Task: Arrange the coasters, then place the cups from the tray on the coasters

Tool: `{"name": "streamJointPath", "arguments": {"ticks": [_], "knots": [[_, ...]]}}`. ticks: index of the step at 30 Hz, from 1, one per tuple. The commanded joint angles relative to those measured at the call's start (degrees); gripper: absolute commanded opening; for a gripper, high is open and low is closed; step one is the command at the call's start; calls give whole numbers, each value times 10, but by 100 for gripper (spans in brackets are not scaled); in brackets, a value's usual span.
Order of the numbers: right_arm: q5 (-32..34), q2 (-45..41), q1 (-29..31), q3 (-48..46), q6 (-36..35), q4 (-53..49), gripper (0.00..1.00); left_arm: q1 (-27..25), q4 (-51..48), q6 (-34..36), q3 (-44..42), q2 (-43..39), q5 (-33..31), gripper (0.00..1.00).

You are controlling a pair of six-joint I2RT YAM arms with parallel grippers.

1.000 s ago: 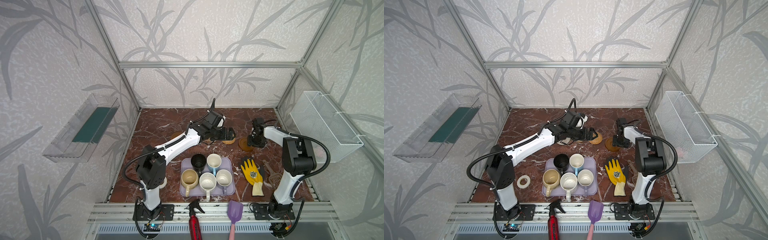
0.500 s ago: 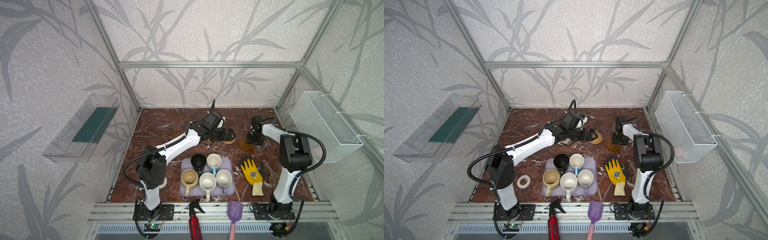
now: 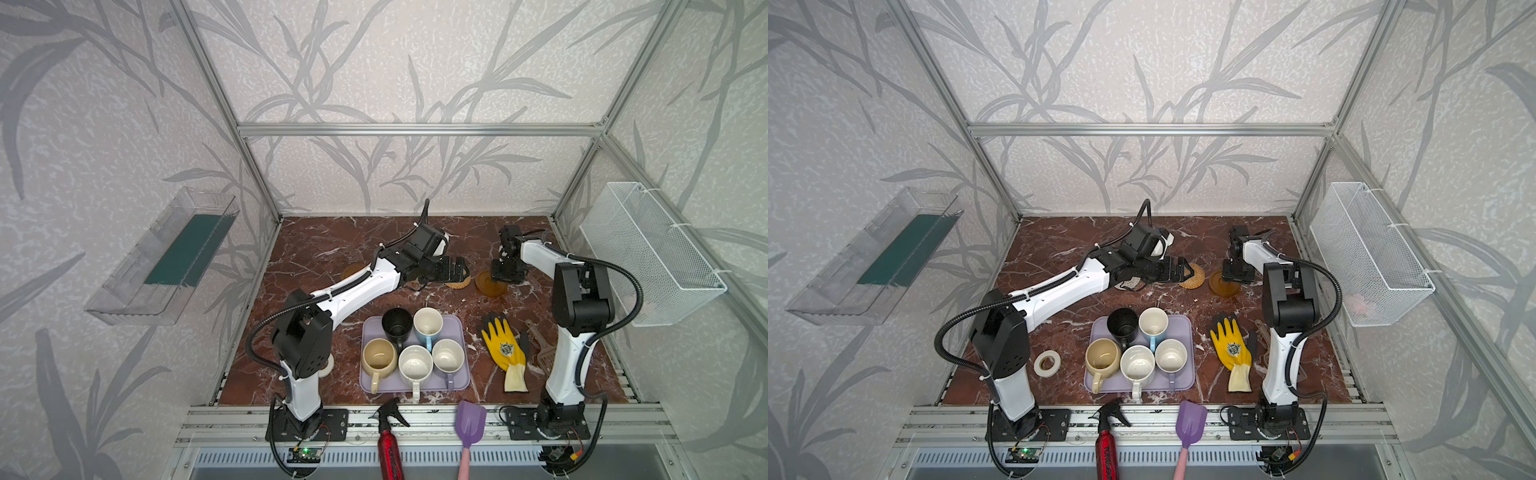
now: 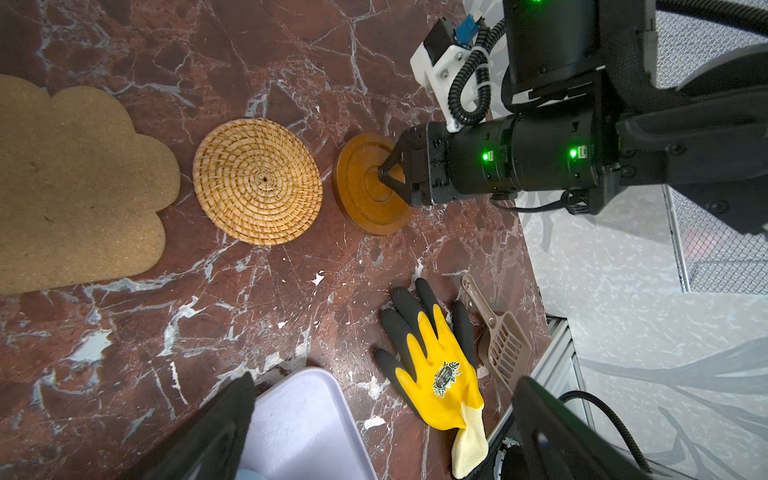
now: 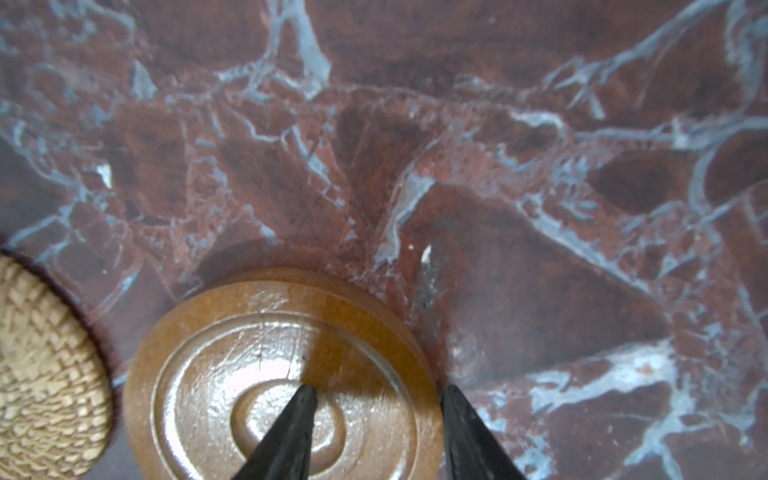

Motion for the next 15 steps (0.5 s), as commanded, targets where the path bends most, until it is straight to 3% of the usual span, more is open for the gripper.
{"name": "streamJointPath", "arguments": {"ticks": [1,15], "knots": [[3,30,-1,14,9,-16,49,1,3,-1,-5,-11,-1,99],[-8,44,1,31,5,-20,51,1,8,-10,-3,-6,-5,99]]}}
